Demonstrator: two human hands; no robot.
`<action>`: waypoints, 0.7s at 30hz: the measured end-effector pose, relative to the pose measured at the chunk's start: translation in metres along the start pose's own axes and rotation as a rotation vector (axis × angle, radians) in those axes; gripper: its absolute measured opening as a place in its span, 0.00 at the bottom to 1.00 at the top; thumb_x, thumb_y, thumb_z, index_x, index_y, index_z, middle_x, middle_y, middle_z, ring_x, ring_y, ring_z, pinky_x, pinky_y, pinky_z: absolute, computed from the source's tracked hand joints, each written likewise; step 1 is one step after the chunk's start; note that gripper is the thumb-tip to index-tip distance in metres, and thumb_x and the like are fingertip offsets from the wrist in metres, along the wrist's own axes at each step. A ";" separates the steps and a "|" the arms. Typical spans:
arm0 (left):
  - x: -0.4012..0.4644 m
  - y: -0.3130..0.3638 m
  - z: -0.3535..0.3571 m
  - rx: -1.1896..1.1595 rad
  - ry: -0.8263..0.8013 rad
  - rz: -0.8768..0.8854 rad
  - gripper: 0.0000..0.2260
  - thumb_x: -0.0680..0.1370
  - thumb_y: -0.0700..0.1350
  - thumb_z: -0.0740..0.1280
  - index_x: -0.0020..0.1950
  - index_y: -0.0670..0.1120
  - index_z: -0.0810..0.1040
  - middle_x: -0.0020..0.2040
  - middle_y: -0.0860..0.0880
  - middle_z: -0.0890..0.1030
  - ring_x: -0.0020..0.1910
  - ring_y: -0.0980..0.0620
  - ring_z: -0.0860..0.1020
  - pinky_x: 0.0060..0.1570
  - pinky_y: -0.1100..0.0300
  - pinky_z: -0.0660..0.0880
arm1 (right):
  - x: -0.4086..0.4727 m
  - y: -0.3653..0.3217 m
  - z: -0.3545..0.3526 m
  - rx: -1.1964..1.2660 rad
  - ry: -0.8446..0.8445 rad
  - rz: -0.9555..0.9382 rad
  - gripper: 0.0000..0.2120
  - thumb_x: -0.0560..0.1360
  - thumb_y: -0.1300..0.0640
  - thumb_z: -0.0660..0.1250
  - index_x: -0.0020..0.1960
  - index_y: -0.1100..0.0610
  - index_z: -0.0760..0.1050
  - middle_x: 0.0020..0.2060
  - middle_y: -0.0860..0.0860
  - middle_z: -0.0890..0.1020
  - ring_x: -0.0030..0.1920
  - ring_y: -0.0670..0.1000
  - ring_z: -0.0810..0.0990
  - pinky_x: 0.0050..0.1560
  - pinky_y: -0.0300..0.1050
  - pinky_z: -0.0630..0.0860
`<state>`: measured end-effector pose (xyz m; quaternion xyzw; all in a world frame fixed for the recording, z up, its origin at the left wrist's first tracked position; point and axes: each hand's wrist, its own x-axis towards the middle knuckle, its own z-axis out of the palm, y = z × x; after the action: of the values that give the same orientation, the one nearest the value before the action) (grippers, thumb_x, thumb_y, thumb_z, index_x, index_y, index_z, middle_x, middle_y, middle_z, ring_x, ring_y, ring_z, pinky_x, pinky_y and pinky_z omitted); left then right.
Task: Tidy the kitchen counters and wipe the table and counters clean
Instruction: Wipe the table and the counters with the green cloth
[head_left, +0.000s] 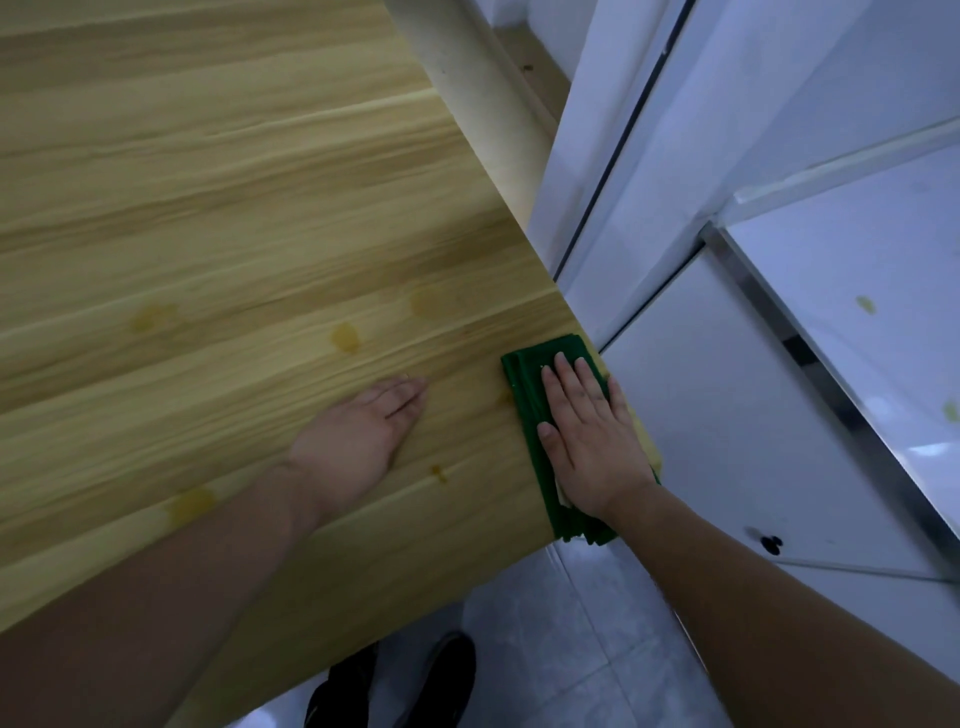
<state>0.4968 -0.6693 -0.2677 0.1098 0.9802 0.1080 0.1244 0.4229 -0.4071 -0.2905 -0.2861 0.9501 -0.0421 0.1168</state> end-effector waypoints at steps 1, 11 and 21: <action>0.000 -0.002 0.001 -0.009 -0.004 0.003 0.29 0.79 0.36 0.56 0.79 0.47 0.52 0.79 0.51 0.49 0.78 0.53 0.50 0.71 0.66 0.43 | 0.002 0.001 -0.001 0.001 -0.009 -0.002 0.30 0.80 0.43 0.37 0.79 0.53 0.42 0.77 0.48 0.40 0.76 0.48 0.36 0.76 0.55 0.37; 0.006 -0.020 0.013 -0.062 0.020 0.062 0.32 0.63 0.27 0.68 0.68 0.39 0.74 0.69 0.42 0.73 0.68 0.41 0.71 0.69 0.46 0.57 | 0.005 0.004 -0.002 -0.054 -0.013 -0.014 0.31 0.79 0.43 0.37 0.79 0.55 0.43 0.76 0.50 0.41 0.77 0.51 0.37 0.76 0.52 0.38; 0.009 -0.017 0.003 -0.102 0.011 0.051 0.32 0.74 0.33 0.60 0.77 0.46 0.59 0.78 0.50 0.55 0.77 0.53 0.53 0.71 0.69 0.41 | 0.015 0.021 -0.009 -0.024 -0.020 -0.024 0.31 0.78 0.41 0.35 0.79 0.52 0.41 0.77 0.48 0.40 0.75 0.46 0.35 0.75 0.48 0.34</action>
<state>0.4856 -0.6825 -0.2769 0.1275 0.9710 0.1615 0.1218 0.3977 -0.3981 -0.2872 -0.2994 0.9458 -0.0294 0.1224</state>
